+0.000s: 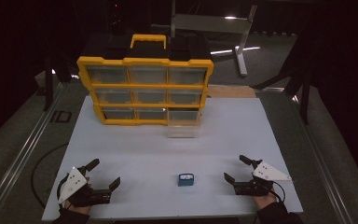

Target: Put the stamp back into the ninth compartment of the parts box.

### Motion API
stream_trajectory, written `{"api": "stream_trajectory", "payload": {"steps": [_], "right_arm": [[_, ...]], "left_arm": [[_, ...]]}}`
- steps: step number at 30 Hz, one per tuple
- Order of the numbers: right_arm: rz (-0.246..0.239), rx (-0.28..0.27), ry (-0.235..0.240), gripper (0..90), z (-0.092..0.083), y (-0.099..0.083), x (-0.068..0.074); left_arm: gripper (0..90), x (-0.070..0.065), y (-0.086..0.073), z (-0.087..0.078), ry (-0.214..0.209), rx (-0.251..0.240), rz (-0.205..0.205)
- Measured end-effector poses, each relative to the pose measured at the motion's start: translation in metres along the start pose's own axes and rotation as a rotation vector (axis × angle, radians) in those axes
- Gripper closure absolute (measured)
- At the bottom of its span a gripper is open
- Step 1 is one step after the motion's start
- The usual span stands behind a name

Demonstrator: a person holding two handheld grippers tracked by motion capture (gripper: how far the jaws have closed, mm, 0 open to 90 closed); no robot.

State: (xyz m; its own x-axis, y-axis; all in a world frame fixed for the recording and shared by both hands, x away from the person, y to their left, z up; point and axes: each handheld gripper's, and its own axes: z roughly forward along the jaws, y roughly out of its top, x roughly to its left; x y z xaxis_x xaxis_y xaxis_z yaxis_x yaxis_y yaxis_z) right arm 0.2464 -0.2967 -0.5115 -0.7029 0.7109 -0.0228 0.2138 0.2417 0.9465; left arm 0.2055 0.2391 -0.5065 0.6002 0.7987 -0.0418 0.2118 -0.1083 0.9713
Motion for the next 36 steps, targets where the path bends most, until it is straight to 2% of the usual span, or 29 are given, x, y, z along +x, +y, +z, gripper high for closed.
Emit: {"api": "stream_trajectory", "payload": {"steps": [3, 6, 9, 12, 16, 20, 24, 30, 36], "right_arm": [[-0.002, 0.001, 0.013, 9.1, 0.001, -0.001, 0.001], [-0.006, 0.0, -0.001, 9.2, 0.0, -0.001, 0.001], [0.01, -0.002, -0.001, 9.2, 0.0, -0.002, 0.0], [-0.004, -0.002, -0.018, 9.2, -0.001, -0.001, 0.0], [0.01, -0.006, -0.03, 9.2, -0.003, -0.001, -0.002], [0.016, 0.002, -0.024, 9.1, -0.002, 0.001, -0.002], [0.006, 0.0, -0.025, 9.1, -0.002, 0.002, 0.0], [0.023, -0.001, -0.023, 9.2, -0.002, 0.004, -0.002], [0.018, 0.003, -0.023, 9.2, -0.002, 0.009, -0.001]], "left_arm": [[0.3, -0.001, 0.001, 0.0, 0.002, -0.004, 0.008], [0.3, 0.0, 0.001, 0.0, 0.006, -0.003, 0.001], [0.3, 0.0, 0.001, 0.0, 0.008, -0.002, 0.002], [0.3, -0.001, 0.002, 0.0, 0.01, -0.015, 0.005], [0.3, -0.001, 0.002, 0.001, 0.007, -0.003, 0.008], [0.3, -0.001, 0.003, -0.004, 0.014, -0.025, 0.008], [0.3, -0.001, 0.002, -0.003, 0.007, -0.017, 0.008], [0.3, 0.0, 0.002, -0.005, 0.013, -0.021, -0.002], [0.3, 0.001, 0.002, -0.004, 0.016, -0.023, -0.007]]}}
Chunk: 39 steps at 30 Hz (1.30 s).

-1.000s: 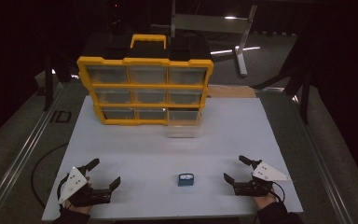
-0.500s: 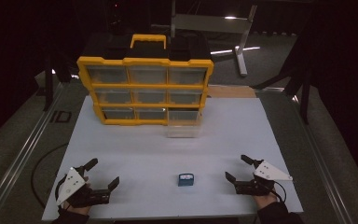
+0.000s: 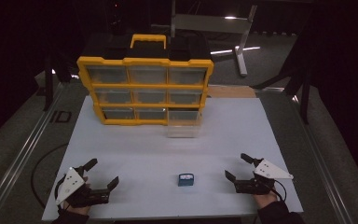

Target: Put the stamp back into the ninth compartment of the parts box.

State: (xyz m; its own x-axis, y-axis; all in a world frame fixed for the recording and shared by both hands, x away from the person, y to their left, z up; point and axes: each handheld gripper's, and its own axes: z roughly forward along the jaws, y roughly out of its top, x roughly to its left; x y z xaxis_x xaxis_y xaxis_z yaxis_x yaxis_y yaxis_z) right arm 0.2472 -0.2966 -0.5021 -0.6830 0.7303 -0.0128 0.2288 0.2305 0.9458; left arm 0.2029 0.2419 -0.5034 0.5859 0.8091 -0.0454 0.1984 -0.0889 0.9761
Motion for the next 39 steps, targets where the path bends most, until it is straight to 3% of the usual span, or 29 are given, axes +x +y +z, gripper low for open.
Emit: {"api": "stream_trajectory", "payload": {"steps": [18, 23, 29, 34, 39], "right_arm": [[0.003, 0.029, 0.016, 9.1, -0.006, 0.029, -0.003], [0.016, 0.004, 0.045, 9.1, -0.009, 0.045, -0.005], [-0.006, -0.009, 0.042, 9.1, -0.012, 0.06, -0.004], [-0.006, -0.006, 0.065, 9.1, -0.013, 0.074, -0.001], [-0.002, -0.018, 0.122, 9.1, -0.012, 0.088, 0.006]], "left_arm": [[0.3, 0.001, 0.0, -0.001, 0.004, -0.006, -0.005], [0.3, 0.001, -0.001, -0.001, -0.001, -0.009, -0.012], [0.3, 0.001, 0.0, -0.001, -0.001, -0.007, -0.006], [0.3, 0.0, 0.0, -0.001, -0.007, -0.008, -0.01], [0.3, 0.0, 0.0, -0.001, -0.004, -0.005, -0.005]]}}
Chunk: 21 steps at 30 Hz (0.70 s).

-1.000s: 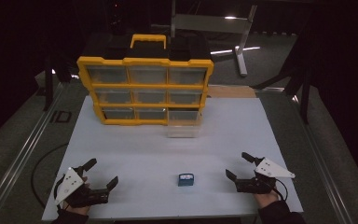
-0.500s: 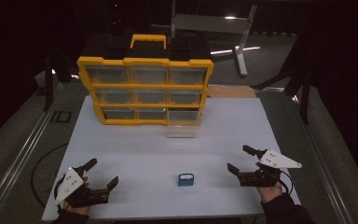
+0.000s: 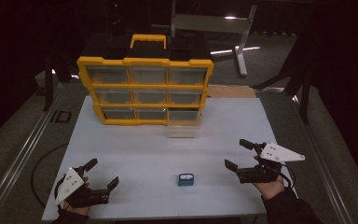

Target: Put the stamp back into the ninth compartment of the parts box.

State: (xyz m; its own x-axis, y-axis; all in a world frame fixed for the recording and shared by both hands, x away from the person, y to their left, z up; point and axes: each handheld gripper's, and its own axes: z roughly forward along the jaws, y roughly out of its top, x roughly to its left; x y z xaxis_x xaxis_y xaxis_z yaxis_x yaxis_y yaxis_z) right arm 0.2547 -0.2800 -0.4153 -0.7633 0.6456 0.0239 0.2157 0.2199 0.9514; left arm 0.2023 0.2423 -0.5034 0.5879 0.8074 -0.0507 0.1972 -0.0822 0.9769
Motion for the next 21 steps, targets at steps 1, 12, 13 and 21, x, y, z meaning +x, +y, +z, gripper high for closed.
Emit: {"api": "stream_trajectory", "payload": {"steps": [1, 12, 13, 21], "right_arm": [[-0.001, 0.001, 0.012, 9.1, 0.001, 0.003, 0.002], [-0.051, 0.011, 0.122, 9.0, 0.017, 0.02, 0.022], [-0.053, 0.01, 0.139, 9.1, 0.019, 0.021, 0.023], [-0.079, 0.045, 0.246, 9.1, 0.037, 0.02, 0.038]], "left_arm": [[0.3, 0.0, 0.0, 0.0, 0.004, 0.005, 0.006], [0.3, -0.001, 0.0, 0.0, 0.005, 0.002, 0.014], [0.3, -0.001, 0.001, 0.0, 0.003, 0.002, 0.014], [0.3, -0.002, 0.001, 0.0, -0.014, -0.003, 0.009]]}}
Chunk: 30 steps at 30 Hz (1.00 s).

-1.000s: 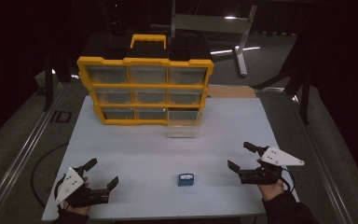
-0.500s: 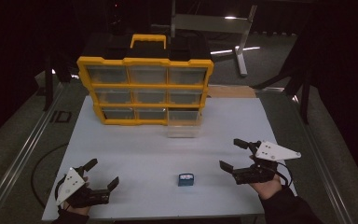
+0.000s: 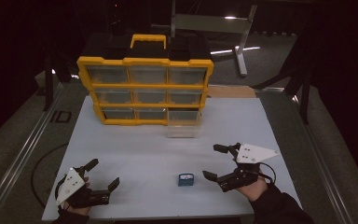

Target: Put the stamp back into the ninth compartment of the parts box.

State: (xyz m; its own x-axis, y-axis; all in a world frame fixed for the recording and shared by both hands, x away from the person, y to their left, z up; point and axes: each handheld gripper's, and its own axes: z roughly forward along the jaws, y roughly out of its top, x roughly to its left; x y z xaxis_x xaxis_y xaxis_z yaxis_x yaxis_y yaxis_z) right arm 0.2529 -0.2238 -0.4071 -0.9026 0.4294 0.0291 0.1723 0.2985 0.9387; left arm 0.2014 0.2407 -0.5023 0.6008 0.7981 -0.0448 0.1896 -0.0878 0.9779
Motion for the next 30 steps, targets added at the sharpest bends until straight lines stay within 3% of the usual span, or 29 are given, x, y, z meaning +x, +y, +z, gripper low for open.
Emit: {"api": "stream_trajectory", "payload": {"steps": [12, 30], "right_arm": [[-0.017, 0.04, 0.09, 9.2, 0.032, -0.01, 0.004], [-0.014, 0.139, 0.153, 13.4, 0.062, -0.046, -0.004]], "left_arm": [[0.3, 0.001, 0.0, 0.0, 0.002, -0.008, -0.007], [0.3, 0.002, 0.0, -0.001, 0.006, -0.009, -0.016]]}}
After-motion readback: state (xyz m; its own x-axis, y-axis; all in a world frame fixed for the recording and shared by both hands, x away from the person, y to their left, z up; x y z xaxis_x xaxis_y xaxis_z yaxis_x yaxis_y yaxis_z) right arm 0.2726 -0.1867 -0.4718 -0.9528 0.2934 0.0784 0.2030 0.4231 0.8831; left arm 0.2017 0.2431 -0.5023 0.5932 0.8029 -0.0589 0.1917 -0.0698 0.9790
